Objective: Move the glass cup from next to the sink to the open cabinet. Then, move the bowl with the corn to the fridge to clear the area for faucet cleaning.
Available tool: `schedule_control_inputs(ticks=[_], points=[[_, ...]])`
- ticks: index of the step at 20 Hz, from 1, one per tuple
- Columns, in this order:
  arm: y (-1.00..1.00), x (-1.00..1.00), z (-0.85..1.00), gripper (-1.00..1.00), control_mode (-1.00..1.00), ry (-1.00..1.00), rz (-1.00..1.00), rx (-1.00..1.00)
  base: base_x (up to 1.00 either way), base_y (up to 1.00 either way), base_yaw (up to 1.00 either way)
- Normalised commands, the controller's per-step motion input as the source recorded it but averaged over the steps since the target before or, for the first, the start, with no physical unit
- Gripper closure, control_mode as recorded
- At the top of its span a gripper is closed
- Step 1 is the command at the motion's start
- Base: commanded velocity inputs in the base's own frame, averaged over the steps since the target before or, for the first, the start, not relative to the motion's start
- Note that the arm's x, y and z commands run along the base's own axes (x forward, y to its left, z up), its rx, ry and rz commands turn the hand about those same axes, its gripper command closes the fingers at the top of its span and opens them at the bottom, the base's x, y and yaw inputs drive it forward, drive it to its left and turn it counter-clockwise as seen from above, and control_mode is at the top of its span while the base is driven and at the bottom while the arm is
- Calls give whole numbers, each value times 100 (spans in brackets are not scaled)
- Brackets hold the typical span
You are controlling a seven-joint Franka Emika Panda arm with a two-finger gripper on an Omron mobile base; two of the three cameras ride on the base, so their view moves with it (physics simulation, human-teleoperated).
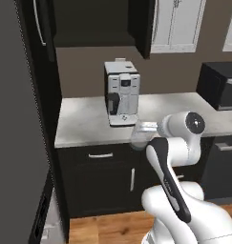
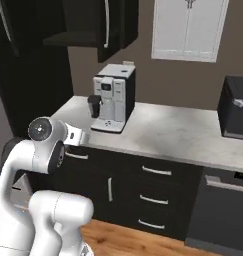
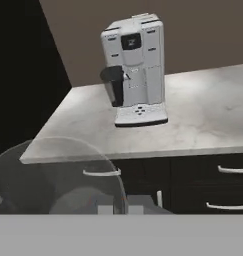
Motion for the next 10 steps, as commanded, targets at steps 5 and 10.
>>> schedule_control_inputs(ticks=[5, 10], points=[[0, 0, 0, 100, 100, 0, 0, 0, 100, 86, -41], [0, 0, 0, 100, 100, 0, 0, 0, 73, 49, -20]])
